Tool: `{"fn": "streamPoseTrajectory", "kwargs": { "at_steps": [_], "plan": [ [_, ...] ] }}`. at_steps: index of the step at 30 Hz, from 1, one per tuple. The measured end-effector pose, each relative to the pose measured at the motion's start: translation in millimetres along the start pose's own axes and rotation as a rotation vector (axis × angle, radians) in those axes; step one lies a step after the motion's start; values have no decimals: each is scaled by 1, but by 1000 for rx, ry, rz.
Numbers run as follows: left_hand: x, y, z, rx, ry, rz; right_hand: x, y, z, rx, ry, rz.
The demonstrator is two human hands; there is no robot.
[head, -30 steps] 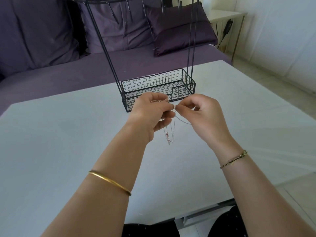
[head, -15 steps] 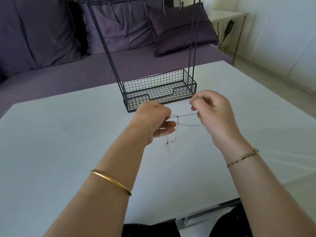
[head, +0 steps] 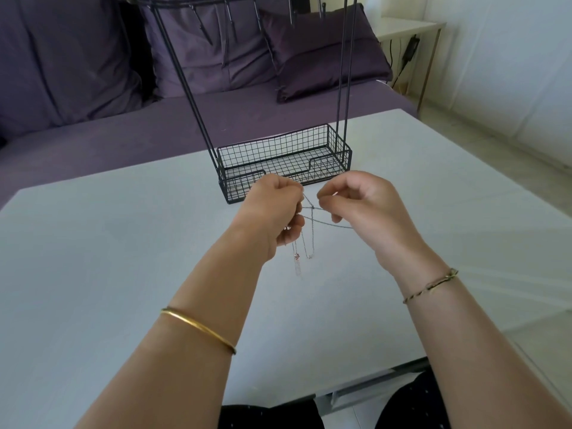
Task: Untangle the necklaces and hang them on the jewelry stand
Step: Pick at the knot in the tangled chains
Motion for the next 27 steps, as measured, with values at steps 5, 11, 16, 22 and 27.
{"fn": "streamPoseTrajectory", "kwargs": {
  "at_steps": [5, 11, 16, 22, 27],
  "plan": [
    [0, 1, 1, 19, -18, 6, 2, 3, 1, 37, -25, 19],
    [1, -1, 1, 2, -15, -19, 7, 8, -3, 25, 29, -18],
    [-1, -2, -2, 6, -13, -27, 8, 7, -2, 79, 64, 5],
    [1, 4, 0, 47, 22, 149, 3, -2, 3, 26, -114, 56],
    [2, 7, 1, 41, 69, 245, 1, -8, 5, -108, -205, -16]
  ]
}}
Point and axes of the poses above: each hand's wrist, its own z-axis towards the middle knuckle, its own x-axis out of the palm, y = z × x, the point moved 1 cm from there along z, towards the middle knuckle, and after that the axes turned 5 degrees about y, right-handed, at the moved point
